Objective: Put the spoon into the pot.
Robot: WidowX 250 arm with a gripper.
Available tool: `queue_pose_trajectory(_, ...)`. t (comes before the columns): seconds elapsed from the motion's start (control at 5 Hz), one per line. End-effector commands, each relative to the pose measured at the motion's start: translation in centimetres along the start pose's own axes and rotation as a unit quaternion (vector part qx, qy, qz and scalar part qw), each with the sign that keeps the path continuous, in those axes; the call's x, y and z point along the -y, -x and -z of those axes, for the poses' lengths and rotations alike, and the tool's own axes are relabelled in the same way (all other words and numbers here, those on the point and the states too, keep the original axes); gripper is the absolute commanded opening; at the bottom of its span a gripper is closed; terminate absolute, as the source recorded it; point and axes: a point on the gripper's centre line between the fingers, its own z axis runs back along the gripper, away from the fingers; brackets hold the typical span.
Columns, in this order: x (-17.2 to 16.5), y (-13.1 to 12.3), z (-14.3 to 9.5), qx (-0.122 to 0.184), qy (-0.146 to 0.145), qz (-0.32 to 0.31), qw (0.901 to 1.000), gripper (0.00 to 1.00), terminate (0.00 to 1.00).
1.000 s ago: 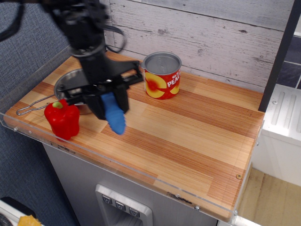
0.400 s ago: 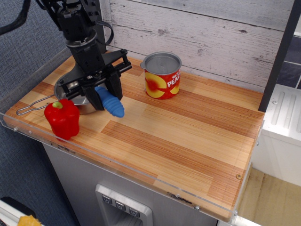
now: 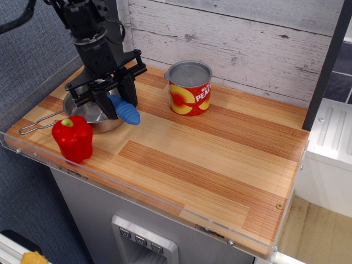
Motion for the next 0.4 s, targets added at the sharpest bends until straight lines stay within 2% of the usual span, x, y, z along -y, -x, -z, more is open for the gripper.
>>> queue_pose_trajectory(0.0,0.37,-1.39,0.20,-0.010,0.012,-0.006,0.9999,0.00,0.00)
queue_pose_trajectory(0.2,0.23,-1.85,0.42,-0.019,0.008,-0.008,0.9997,0.00,0.00)
